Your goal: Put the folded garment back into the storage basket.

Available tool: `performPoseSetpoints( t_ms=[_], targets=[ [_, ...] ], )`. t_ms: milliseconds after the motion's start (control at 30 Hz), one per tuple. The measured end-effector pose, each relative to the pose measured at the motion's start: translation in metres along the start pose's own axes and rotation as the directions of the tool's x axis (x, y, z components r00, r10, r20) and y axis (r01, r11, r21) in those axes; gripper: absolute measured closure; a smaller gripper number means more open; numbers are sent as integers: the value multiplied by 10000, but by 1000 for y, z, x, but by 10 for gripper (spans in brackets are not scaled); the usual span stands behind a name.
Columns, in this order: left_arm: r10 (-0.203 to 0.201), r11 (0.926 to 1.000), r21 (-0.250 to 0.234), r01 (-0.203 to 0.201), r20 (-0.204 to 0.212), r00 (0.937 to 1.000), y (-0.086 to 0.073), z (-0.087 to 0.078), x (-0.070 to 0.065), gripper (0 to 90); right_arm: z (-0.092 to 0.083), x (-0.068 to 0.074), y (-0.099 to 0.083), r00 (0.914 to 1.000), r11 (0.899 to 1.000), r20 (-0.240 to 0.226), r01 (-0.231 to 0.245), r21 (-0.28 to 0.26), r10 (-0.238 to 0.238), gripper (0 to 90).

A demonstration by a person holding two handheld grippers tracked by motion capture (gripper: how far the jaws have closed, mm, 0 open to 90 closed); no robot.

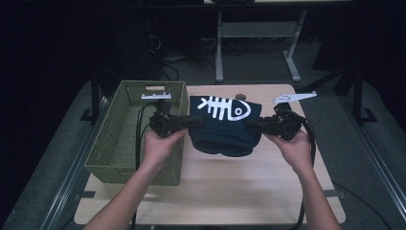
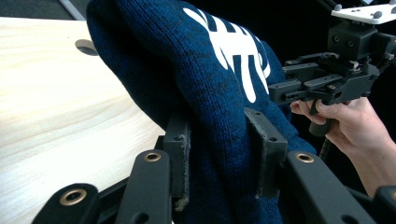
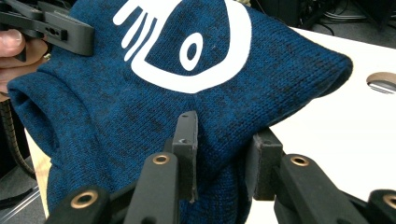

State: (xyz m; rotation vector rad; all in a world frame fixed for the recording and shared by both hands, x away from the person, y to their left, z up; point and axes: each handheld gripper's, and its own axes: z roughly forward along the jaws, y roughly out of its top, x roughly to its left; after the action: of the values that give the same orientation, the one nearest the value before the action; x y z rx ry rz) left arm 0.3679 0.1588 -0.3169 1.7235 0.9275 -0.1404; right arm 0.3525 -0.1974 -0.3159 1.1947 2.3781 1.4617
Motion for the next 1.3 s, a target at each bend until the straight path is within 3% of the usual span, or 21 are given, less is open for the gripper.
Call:
performPoseSetpoints(
  t_ms=[733,1033,1300],
  targets=[
    [-132,9998,-143,126,-425,9990,5,-45,18,650,34,25,28,9983,9994,-489,330,-45,-331,689],
    [-469,9984,-337,451,-552,9974,4,-64,28,651,48,36,40,9968,9986,-623,516,121,-508,688],
    [-534,9980,-371,510,-661,9964,3,-74,33,650,59,44,46,9957,9978,-689,628,190,-613,688]
  ],
)
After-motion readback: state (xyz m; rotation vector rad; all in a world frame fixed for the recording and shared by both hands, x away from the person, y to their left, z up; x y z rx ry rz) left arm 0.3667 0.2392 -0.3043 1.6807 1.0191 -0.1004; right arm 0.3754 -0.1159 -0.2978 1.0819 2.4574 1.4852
